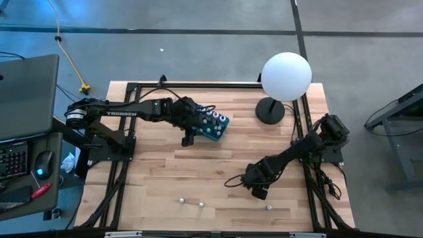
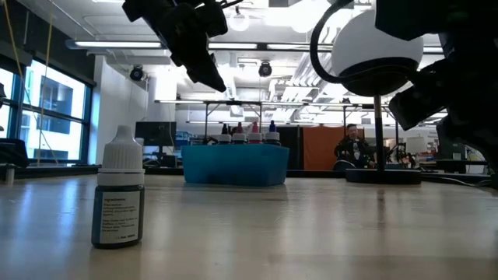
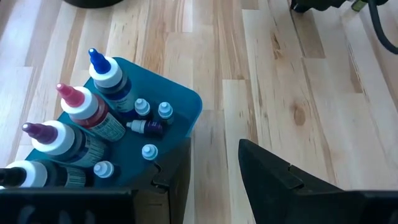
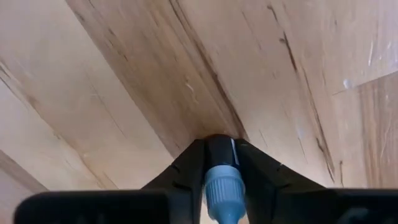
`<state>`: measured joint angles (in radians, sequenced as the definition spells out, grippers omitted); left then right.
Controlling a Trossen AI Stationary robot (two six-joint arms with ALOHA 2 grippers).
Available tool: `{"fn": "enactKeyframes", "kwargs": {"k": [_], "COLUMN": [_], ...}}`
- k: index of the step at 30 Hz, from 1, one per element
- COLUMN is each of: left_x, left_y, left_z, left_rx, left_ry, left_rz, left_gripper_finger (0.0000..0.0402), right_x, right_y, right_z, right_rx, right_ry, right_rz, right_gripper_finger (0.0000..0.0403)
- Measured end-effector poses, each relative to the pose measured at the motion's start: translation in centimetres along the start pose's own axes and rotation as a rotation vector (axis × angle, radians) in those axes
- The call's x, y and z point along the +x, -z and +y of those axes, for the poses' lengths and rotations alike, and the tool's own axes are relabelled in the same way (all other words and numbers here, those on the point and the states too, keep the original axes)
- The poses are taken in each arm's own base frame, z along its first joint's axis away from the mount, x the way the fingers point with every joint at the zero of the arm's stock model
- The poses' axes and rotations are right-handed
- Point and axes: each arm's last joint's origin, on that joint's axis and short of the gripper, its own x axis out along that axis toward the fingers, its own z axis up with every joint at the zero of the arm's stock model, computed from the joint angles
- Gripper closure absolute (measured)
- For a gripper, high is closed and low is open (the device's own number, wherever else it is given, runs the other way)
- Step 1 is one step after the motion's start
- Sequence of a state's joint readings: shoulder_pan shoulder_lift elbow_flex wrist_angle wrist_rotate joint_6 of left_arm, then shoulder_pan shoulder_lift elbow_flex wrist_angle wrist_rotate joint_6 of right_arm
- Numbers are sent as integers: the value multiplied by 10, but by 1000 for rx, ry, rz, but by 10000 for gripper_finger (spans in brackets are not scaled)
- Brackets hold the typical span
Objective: Pick & Place food coloring
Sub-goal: Put the small purple food coloring bottle into the blue bin
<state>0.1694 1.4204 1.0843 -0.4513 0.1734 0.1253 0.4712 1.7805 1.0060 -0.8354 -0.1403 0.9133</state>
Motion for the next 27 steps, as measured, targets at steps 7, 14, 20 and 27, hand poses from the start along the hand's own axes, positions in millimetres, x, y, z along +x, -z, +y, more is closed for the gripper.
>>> {"fn": "enactKeyframes", "kwargs": {"k": [7, 14, 20, 27], "left_x": [0, 0, -2, -5], "left_y": [0, 4, 18, 31], "left_z": [0, 0, -2, -4], "left_rx": [-2, -9, -39, -105], "left_ry": [1, -10, 4, 13], "left_rz": [4, 46, 186, 322], "left_gripper_finger": [268, 268, 268, 268], "right_x": [-44, -112, -144, -105], "right_y": [-18, -71, -129, -184], "right_z": [-1, -14, -55, -94], "right_rx": [-2, -142, -193, -226], "right_ry": [-133, -60, -36, -13], "right_rz": [-69, -461, -725, -664], "right_gripper_finger": [338, 329, 331, 331]}}
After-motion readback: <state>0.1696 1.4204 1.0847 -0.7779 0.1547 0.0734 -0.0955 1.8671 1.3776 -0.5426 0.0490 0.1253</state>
